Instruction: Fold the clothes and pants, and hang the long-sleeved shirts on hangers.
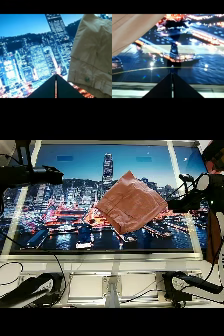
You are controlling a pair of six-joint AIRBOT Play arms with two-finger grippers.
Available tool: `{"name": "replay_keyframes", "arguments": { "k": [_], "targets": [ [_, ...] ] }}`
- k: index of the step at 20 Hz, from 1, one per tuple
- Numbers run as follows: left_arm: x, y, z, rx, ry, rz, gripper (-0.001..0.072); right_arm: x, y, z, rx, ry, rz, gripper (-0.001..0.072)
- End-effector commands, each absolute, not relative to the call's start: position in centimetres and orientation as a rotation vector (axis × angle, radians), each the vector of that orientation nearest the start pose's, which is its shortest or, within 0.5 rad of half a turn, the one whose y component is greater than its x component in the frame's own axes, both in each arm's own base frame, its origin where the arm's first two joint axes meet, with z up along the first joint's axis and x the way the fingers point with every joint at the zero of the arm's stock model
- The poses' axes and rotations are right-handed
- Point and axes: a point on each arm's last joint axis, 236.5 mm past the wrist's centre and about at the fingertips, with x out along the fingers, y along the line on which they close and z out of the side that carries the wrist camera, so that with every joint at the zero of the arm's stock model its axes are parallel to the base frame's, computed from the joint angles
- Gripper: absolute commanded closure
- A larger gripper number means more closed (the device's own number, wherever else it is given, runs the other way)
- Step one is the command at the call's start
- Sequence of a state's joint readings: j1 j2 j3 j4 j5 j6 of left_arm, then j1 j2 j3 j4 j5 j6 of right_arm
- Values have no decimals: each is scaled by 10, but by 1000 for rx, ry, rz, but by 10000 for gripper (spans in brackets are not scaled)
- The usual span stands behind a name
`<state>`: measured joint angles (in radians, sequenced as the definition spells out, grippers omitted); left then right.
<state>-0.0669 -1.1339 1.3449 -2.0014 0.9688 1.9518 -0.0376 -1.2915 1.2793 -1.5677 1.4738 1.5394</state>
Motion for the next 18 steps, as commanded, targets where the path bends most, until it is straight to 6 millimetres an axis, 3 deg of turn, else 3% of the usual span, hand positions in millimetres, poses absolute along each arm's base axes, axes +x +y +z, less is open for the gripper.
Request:
{"name": "replay_keyframes", "arguments": {
  "k": [1,13,18],
  "targets": [
    [432,-110,186,18,683,-444,691,339,-12,30,5,1485,-4,703],
    [432,-110,186,18,683,-444,691,342,-12,30,-27,1472,26,703],
    [437,-112,183,1,677,-442,691,388,-9,38,54,1273,-25,703]
  ]
}}
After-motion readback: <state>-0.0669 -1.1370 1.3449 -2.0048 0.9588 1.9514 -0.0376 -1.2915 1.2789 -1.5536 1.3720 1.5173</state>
